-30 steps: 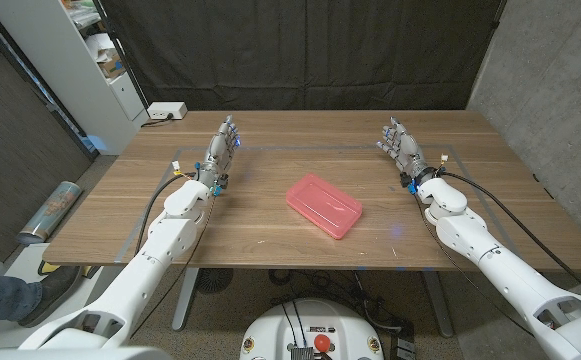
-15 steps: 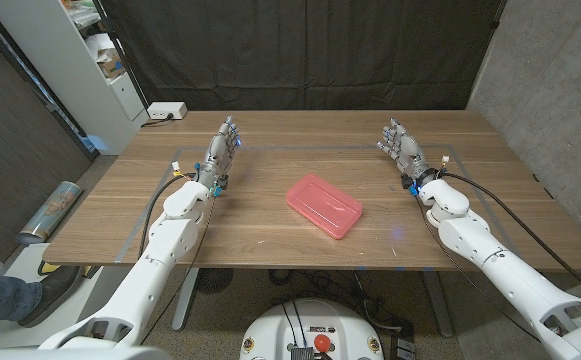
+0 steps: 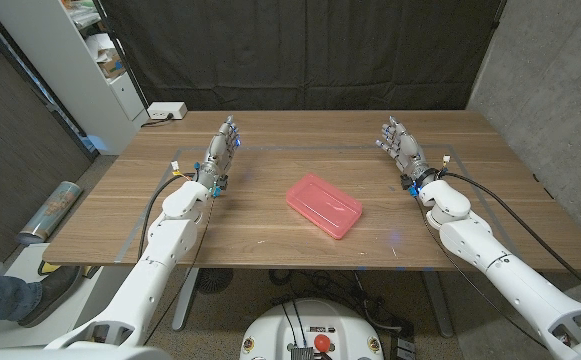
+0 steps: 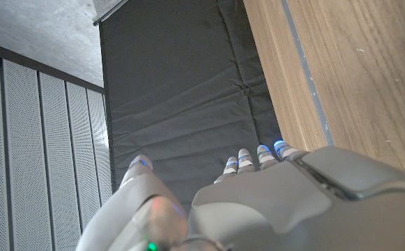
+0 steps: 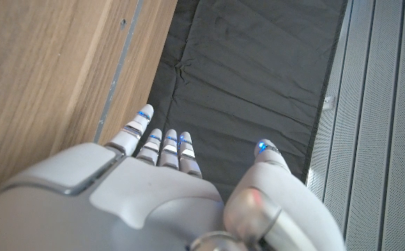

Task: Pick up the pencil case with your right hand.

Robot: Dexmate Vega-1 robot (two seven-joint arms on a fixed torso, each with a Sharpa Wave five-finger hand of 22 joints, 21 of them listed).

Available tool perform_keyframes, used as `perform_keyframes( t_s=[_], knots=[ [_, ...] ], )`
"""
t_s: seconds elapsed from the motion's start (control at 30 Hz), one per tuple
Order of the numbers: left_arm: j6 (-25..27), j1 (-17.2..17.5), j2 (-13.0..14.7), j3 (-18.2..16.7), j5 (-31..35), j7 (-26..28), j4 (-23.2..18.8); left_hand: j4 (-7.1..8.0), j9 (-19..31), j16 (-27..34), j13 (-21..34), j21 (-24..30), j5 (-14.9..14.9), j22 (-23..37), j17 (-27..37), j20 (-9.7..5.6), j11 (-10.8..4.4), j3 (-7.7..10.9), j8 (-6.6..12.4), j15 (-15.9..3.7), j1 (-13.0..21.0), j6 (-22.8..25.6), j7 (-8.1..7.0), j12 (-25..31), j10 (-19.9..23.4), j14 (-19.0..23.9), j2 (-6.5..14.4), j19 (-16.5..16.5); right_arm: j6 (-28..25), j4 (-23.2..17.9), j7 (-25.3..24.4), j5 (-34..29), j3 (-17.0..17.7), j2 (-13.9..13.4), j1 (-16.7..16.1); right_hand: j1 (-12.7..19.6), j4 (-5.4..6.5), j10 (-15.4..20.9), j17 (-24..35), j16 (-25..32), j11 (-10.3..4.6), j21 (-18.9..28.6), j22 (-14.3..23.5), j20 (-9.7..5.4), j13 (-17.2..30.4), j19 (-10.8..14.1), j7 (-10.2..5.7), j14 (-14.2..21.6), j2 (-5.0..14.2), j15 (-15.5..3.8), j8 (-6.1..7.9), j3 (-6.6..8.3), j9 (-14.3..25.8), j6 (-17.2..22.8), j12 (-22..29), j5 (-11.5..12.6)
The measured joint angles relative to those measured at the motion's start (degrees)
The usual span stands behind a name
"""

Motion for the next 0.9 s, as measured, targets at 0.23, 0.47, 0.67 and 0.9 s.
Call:
perform_keyframes(
  t_s=[0.23,0.47,0.67,0.9],
  knots=[
    [0.4,0.2,0.0,-0.3,0.3,-0.2,-0.6,0.00,0.0,0.0,0.0,0.0,0.0,0.0,0.0,0.00,0.00,0.00,0.00,0.00,0.0,0.0,0.00,0.0,0.0,0.0,0.0,0.0,0.6,-1.5,-0.2,-0.2,0.0,-0.3,-0.7,0.0,0.00,0.0,0.0,0.0,0.00,0.0,0.0,0.00,0.0,0.0,0.00,0.0,0.00,0.00,0.00,0.00,0.0,0.0,0.0,0.0],
    [0.5,0.3,0.1,-0.3,0.5,-0.2,-1.0,0.00,0.0,0.0,0.0,0.0,0.0,0.0,0.0,0.00,-0.01,0.00,0.00,0.00,0.3,0.0,0.04,0.0,0.0,0.0,0.3,0.0,1.4,-2.7,0.0,-0.5,0.1,-0.7,-1.3,0.3,0.00,0.0,0.0,0.0,-0.01,0.0,0.0,0.00,0.0,0.0,0.00,-0.3,0.30,0.31,0.00,0.00,0.0,0.0,0.0,0.0],
    [0.6,0.3,0.3,-0.3,0.5,-0.3,-1.2,0.00,0.0,0.0,0.0,0.0,0.0,0.0,0.0,0.00,-0.01,0.00,0.00,0.00,0.3,0.2,0.22,0.0,0.0,0.0,0.3,0.0,2.1,-3.1,0.1,-0.9,0.1,-0.8,-1.5,0.3,0.00,0.0,0.0,0.0,-0.01,0.0,0.0,0.00,0.0,0.0,0.00,-0.3,0.30,0.31,0.00,0.00,0.0,0.0,0.0,0.0],
    [1.3,0.3,0.6,-0.1,0.8,-0.4,-1.6,0.00,0.0,0.0,0.0,0.0,0.0,0.0,0.0,0.00,0.11,0.00,0.00,0.00,0.5,0.7,0.40,0.0,0.5,0.0,0.5,0.0,2.8,-4.6,0.0,-1.6,0.4,-1.7,-2.5,0.3,0.00,0.0,0.0,0.0,-0.01,0.0,0.0,0.21,0.0,-0.2,0.00,-0.3,0.30,0.31,0.00,0.00,0.0,0.0,0.0,0.0]
  ],
)
